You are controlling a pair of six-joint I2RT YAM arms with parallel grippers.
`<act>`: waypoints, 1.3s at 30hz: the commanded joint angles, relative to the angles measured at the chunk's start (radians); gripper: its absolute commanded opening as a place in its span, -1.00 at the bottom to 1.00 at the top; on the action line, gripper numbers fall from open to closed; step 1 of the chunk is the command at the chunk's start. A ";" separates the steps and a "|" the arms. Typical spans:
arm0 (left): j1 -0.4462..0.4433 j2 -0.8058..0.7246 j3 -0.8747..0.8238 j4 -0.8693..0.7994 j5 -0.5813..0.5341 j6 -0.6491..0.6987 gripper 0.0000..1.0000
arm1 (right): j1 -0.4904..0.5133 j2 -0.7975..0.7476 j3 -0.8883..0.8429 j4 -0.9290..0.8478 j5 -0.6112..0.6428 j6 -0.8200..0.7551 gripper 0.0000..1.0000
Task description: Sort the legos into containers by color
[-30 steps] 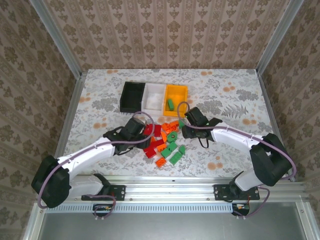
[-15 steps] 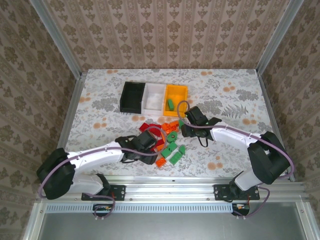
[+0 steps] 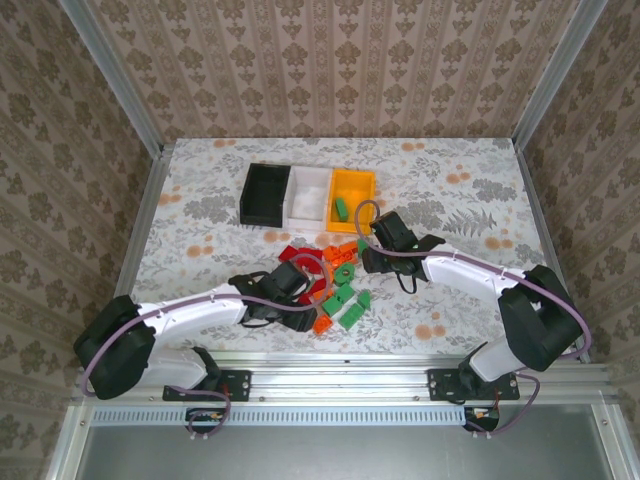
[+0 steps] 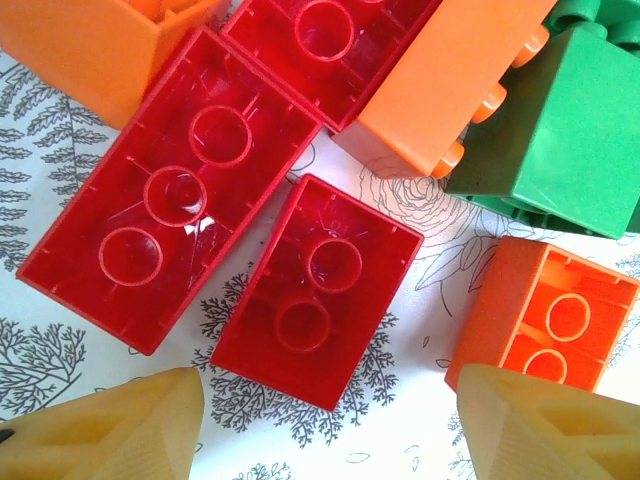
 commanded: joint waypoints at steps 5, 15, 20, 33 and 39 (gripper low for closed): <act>0.002 0.026 0.012 0.010 0.032 -0.007 0.40 | -0.006 -0.031 0.011 0.004 0.026 -0.003 0.05; 0.003 0.107 0.053 0.058 -0.009 0.014 0.44 | -0.007 -0.059 -0.002 0.008 0.030 -0.006 0.07; 0.018 0.122 0.081 0.076 -0.047 0.030 0.43 | -0.008 -0.054 -0.004 0.011 0.027 -0.005 0.07; -0.011 0.152 0.059 0.052 -0.028 0.026 0.19 | -0.008 -0.068 -0.010 0.017 0.027 -0.011 0.07; -0.019 0.102 0.033 0.074 -0.067 0.017 -0.01 | -0.009 -0.060 -0.009 0.031 0.017 -0.006 0.06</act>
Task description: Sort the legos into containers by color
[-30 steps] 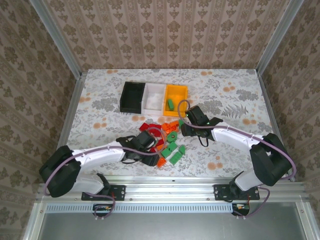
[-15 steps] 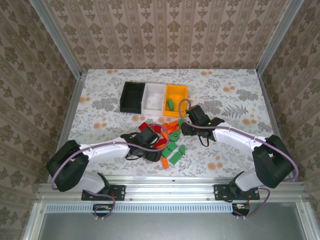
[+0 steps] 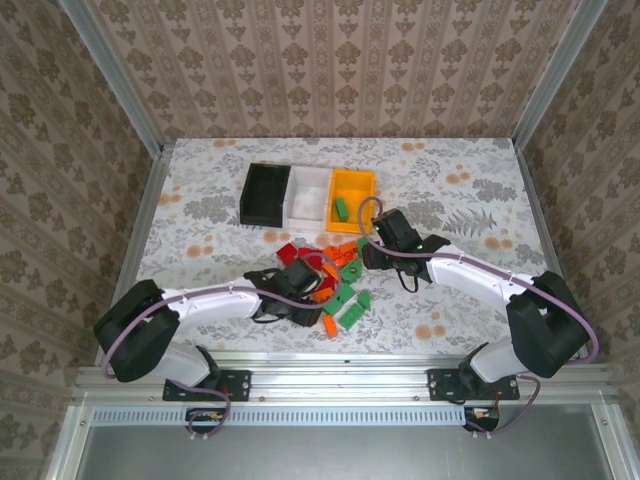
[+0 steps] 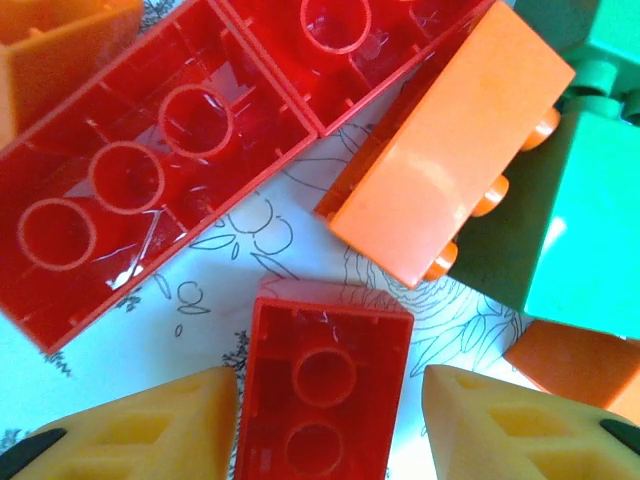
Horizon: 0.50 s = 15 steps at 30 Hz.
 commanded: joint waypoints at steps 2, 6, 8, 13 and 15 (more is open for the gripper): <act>-0.005 -0.013 0.000 -0.005 -0.035 0.002 -0.08 | -0.005 -0.018 -0.008 0.010 0.011 -0.006 0.06; -0.006 0.021 0.013 -0.003 -0.030 0.013 -0.20 | -0.005 -0.032 -0.013 0.008 0.012 -0.009 0.07; -0.006 0.035 0.016 -0.006 -0.026 0.018 -0.15 | -0.005 -0.038 -0.014 0.004 0.017 -0.011 0.07; -0.009 0.034 0.022 -0.022 -0.033 0.028 0.08 | -0.005 -0.037 -0.014 0.010 0.013 -0.011 0.07; -0.012 0.036 0.029 -0.025 -0.041 0.027 0.04 | -0.005 -0.035 -0.014 0.014 0.011 -0.010 0.07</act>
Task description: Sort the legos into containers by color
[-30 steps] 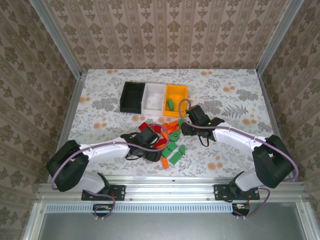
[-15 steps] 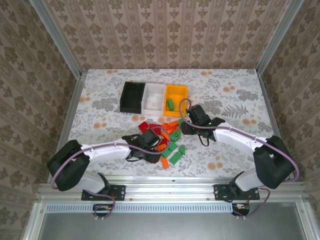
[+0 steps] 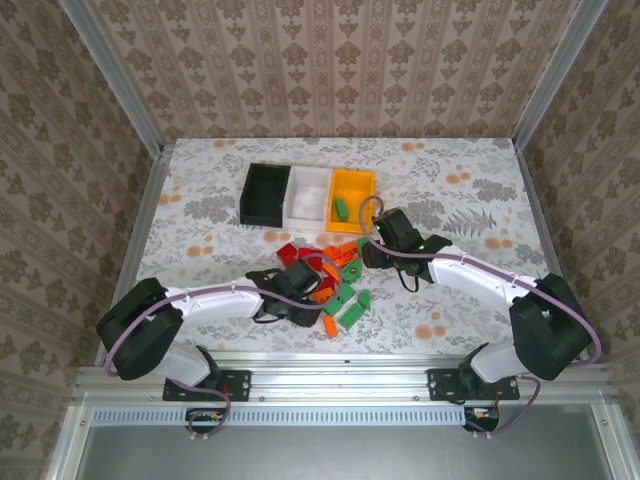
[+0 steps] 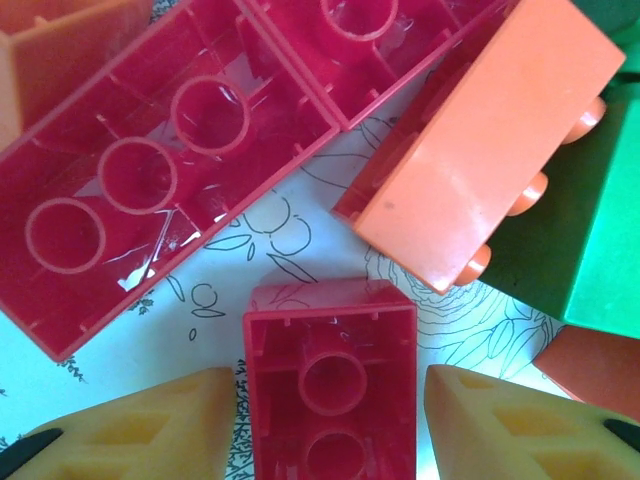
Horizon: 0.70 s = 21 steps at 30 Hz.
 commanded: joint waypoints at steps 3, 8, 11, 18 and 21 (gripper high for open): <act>-0.009 0.007 0.030 -0.027 -0.036 0.015 -0.16 | -0.005 -0.019 -0.017 0.012 0.008 -0.006 0.07; -0.010 0.006 0.037 -0.030 0.005 0.016 -0.45 | -0.005 -0.028 -0.026 0.011 0.005 -0.008 0.07; -0.019 -0.026 0.049 -0.077 -0.008 0.011 -0.54 | -0.005 -0.028 -0.029 0.020 -0.002 -0.006 0.07; -0.049 -0.287 0.091 -0.249 -0.107 -0.021 -0.62 | -0.005 -0.028 -0.033 0.043 -0.010 -0.002 0.07; 0.019 -0.372 0.134 -0.276 -0.157 0.002 -0.64 | -0.005 -0.029 -0.034 0.052 -0.017 0.000 0.07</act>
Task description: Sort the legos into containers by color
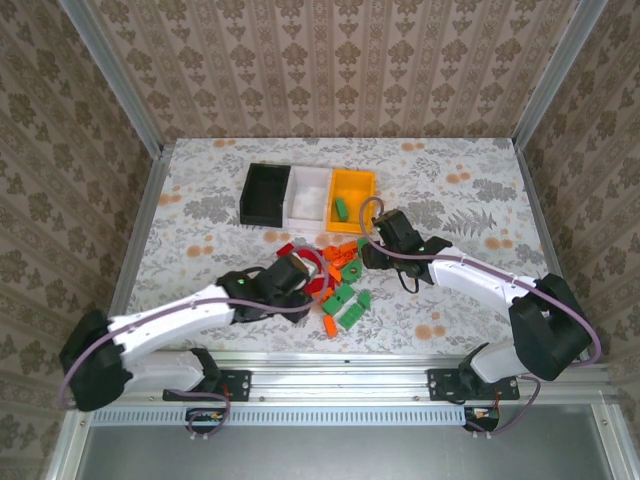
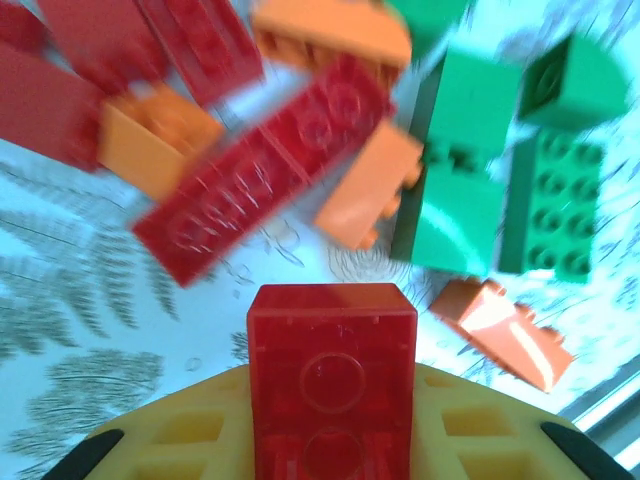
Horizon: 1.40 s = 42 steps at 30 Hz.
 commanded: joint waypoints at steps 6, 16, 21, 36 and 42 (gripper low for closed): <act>0.389 0.117 0.205 0.048 0.036 0.096 -0.61 | -0.005 -0.025 -0.015 0.036 -0.024 0.003 0.07; 0.627 0.672 0.676 0.078 0.077 0.124 -0.68 | -0.006 -0.026 -0.030 0.046 -0.061 0.014 0.07; 0.660 0.818 0.811 0.063 0.088 0.117 -0.63 | -0.006 -0.024 -0.036 0.063 -0.074 0.018 0.07; 0.676 0.847 0.833 0.072 0.143 0.129 0.16 | 0.000 0.045 -0.026 0.071 -0.129 0.035 0.10; 0.676 0.742 0.799 0.063 0.159 0.137 0.45 | 0.035 0.050 -0.023 0.045 -0.129 0.043 0.12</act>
